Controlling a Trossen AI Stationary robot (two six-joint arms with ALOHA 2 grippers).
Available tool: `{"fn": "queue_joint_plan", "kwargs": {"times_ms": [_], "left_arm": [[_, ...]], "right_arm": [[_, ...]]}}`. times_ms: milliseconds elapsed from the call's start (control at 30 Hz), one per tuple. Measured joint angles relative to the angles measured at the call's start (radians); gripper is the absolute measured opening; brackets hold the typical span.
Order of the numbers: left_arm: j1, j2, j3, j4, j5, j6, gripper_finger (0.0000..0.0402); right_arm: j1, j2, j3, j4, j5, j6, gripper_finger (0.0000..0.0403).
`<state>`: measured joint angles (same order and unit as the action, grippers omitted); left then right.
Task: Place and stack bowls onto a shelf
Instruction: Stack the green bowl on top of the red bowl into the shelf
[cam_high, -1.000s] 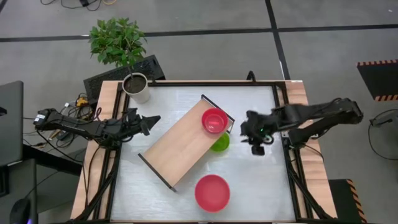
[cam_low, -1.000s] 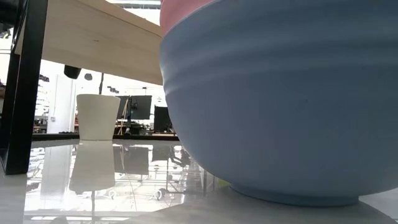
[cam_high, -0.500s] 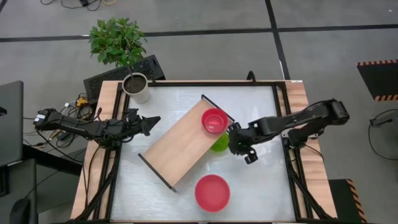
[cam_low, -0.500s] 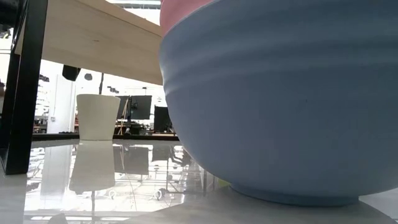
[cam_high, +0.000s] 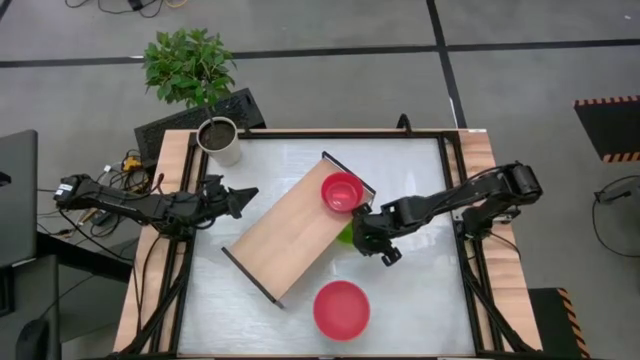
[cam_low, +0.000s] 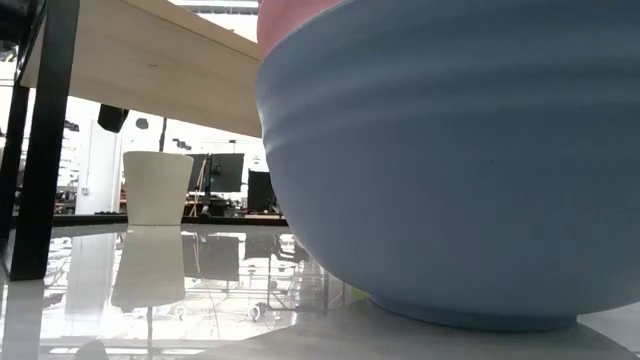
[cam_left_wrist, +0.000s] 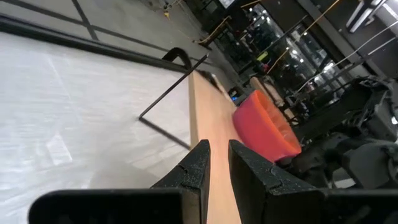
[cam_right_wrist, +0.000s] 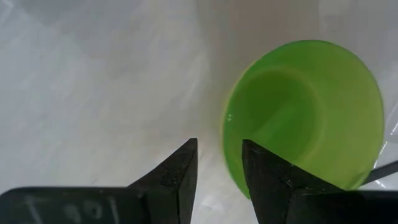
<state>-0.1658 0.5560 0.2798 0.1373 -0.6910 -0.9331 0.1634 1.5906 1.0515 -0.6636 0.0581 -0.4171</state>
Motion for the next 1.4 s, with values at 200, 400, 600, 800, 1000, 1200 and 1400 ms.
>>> {"fn": "queue_joint_plan", "kwargs": {"times_ms": [200,400,600,800,1000,1200,1400], "left_arm": [[0.0,0.0,0.0,-0.013,0.002,-0.022,0.0043],[0.0,0.0,0.0,-0.013,0.006,-0.022,0.0043],[0.0,0.0,0.0,-0.014,0.006,-0.024,0.0043],[0.0,0.0,0.0,-0.016,0.005,-0.023,0.0043],[0.0,0.0,0.0,-0.018,0.005,-0.022,0.0043],[0.0,0.0,0.0,-0.03,0.004,-0.022,0.0043],[0.0,0.0,0.0,-0.035,0.002,-0.023,0.0043]], "right_arm": [[-0.001,0.0,0.0,-0.007,-0.004,0.003,0.0111],[0.026,-0.04,-0.004,-0.082,0.015,0.121,0.0085],[0.068,-0.217,-0.019,-0.101,0.068,0.519,0.0017],[0.183,-0.367,-0.166,-0.067,0.316,1.094,0.0018],[0.242,-0.345,-0.267,0.07,0.466,1.277,0.0017],[0.207,-0.24,-0.288,0.269,0.52,1.154,0.0017],[0.166,-0.163,-0.29,0.4,0.487,1.0,0.0017]]}}
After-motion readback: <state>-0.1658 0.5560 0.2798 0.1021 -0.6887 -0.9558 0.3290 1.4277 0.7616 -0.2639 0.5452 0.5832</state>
